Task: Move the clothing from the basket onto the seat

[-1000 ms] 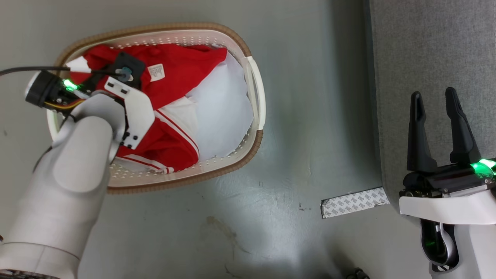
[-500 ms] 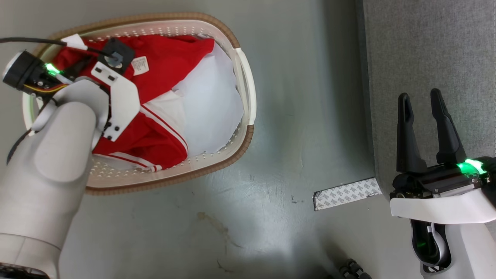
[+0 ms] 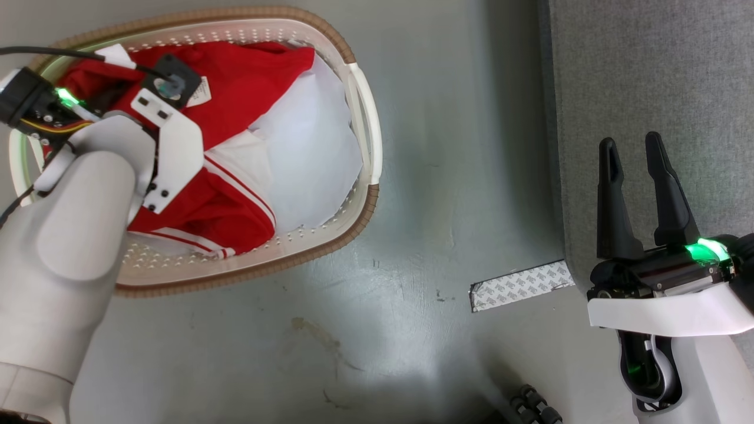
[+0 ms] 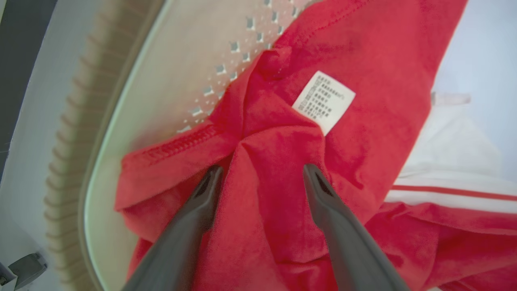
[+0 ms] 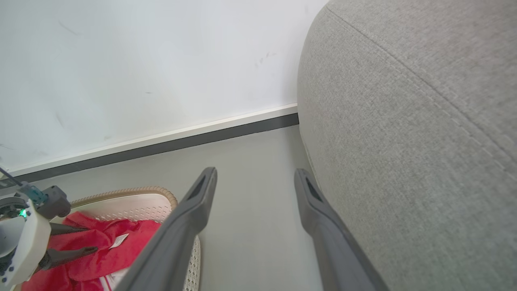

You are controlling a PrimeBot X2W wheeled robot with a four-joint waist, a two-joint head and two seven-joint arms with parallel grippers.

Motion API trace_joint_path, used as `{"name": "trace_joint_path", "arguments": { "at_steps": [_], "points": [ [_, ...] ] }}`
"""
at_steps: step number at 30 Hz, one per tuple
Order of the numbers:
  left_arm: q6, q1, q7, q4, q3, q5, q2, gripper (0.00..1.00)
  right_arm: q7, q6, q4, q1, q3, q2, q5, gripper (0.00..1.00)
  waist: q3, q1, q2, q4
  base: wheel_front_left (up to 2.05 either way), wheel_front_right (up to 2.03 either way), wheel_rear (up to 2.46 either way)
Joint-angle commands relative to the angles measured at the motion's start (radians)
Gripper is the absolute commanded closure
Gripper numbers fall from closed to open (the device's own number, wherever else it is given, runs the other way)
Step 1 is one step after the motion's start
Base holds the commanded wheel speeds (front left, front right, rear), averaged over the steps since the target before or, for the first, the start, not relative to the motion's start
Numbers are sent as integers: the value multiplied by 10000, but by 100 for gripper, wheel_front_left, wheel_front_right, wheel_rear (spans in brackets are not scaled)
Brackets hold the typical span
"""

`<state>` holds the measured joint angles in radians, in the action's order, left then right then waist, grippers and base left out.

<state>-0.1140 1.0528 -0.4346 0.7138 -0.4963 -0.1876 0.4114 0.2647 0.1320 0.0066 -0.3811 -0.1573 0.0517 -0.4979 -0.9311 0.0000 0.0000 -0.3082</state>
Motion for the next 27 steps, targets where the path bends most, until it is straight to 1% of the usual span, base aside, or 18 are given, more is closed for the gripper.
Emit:
{"name": "trace_joint_path", "arguments": {
  "at_steps": [1,2,3,4,5,8,12,16,20,27],
  "points": [
    [-2,-138,-108,-96,-30,62,72,5,-7,-25,75,-114,-14,-15,-131,0,-8,0,0,-20,0,0,0],
    [-3,-162,-149,-171,-47,69,80,28,-7,-25,83,-119,-21,-15,-161,0,-13,0,0,-31,0,0,0],
    [-8,-198,-211,-233,-55,101,110,57,-7,-25,95,-128,-25,-14,-191,0,-16,0,0,-41,0,0,0],
    [-15,-234,-211,-281,-61,138,137,81,-7,-25,107,-137,-23,-15,-219,0,-19,0,0,-50,0,0,0],
    [-17,-265,-235,-324,-75,176,151,100,-7,-25,118,-144,-15,-15,-229,0,-15,0,0,-57,0,0,0],
    [-30,-419,-357,-451,-127,289,93,100,-7,-25,192,-162,47,-14,-254,0,60,0,0,-54,0,0,0],
    [-5,-653,-263,-615,-101,573,-8,100,-7,-26,293,-152,168,-14,-229,0,305,0,0,22,0,0,0],
    [190,-1034,106,-798,115,1050,-290,100,-7,-26,407,-25,325,-11,-96,0,764,0,0,192,0,0,0],
    [317,-1530,650,-1004,322,1618,-651,100,-7,-26,524,198,666,-9,24,0,1452,0,0,453,0,0,0],
    [547,-2526,1685,-1411,620,2530,-1275,100,-7,-26,824,760,1384,-6,551,0,3124,0,0,1039,0,0,0]
  ]
}}
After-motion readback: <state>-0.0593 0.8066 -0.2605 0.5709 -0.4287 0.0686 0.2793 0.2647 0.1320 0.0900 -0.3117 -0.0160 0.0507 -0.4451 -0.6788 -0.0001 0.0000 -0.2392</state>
